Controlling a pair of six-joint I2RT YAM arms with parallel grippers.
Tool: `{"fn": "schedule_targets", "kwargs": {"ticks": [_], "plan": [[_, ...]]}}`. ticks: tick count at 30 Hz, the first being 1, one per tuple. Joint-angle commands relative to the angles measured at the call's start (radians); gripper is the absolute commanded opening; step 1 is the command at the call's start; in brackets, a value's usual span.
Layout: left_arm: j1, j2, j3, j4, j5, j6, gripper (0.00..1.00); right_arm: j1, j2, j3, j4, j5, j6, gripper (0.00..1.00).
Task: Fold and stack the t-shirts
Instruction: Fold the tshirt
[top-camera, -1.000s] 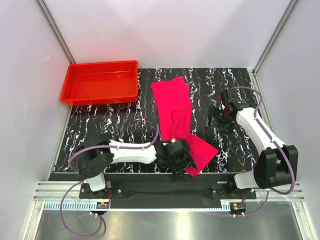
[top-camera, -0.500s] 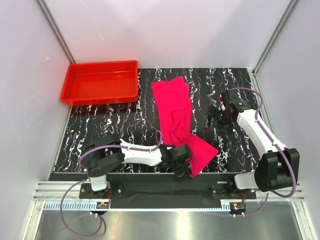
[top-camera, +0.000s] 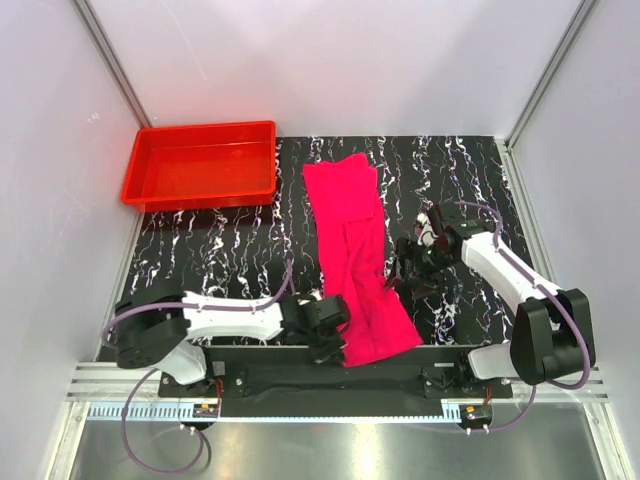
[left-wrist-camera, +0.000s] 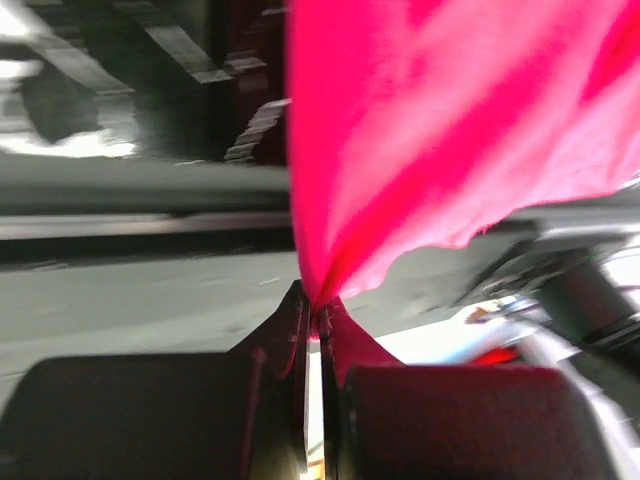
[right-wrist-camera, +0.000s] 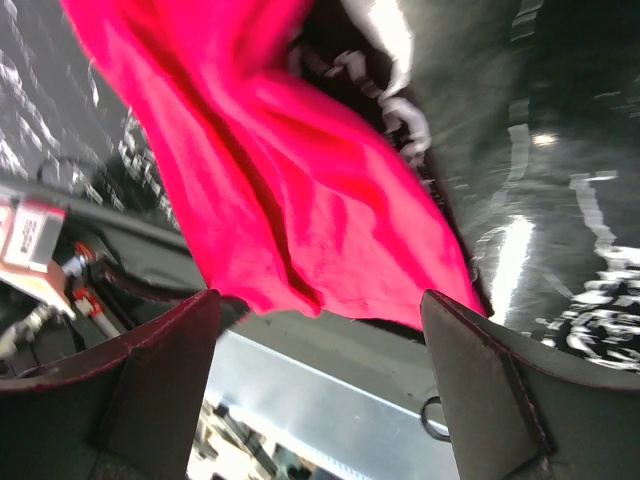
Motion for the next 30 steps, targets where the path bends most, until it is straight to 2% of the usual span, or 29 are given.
{"fn": "schedule_targets", "kwargs": {"ticks": [1,6,10,13,15,18,23,25,26,29,30], "plan": [[-0.008,-0.093,-0.065,-0.075,0.024,0.131,0.0,0.07,-0.022,-0.002,0.053,-0.06,0.042,0.89],[-0.01,-0.168,-0.104,-0.144,0.027,0.303,0.0,0.17,-0.045,-0.078,0.068,-0.06,0.171,0.88],[-0.01,-0.205,-0.154,-0.123,0.095,0.407,0.0,0.179,-0.149,-0.146,0.005,0.0,0.241,0.86],[-0.01,-0.211,-0.171,-0.046,0.144,0.478,0.15,0.179,-0.189,-0.186,0.005,0.008,0.274,0.86],[-0.019,-0.223,-0.139,-0.079,0.126,0.532,0.4,0.179,-0.186,-0.175,0.001,0.029,0.263,0.86],[-0.017,-0.277,-0.062,-0.151,0.052,0.594,0.55,0.181,-0.147,-0.103,-0.009,0.093,0.225,0.86],[0.027,-0.337,0.156,-0.348,-0.122,0.722,0.61,0.179,0.059,0.174,-0.078,0.232,0.128,0.88],[0.117,-0.314,0.237,-0.446,-0.169,0.815,0.65,0.178,0.123,0.304,-0.137,0.322,0.119,0.88],[0.195,-0.293,0.328,-0.473,-0.183,0.875,0.67,0.178,0.137,0.34,-0.156,0.353,0.114,0.88],[0.274,-0.149,0.479,-0.549,-0.302,0.958,0.74,0.153,0.168,0.432,-0.226,0.436,0.128,0.89],[0.306,-0.106,0.579,-0.591,-0.355,0.981,0.75,0.141,0.168,0.444,-0.242,0.49,0.135,0.89]]}}
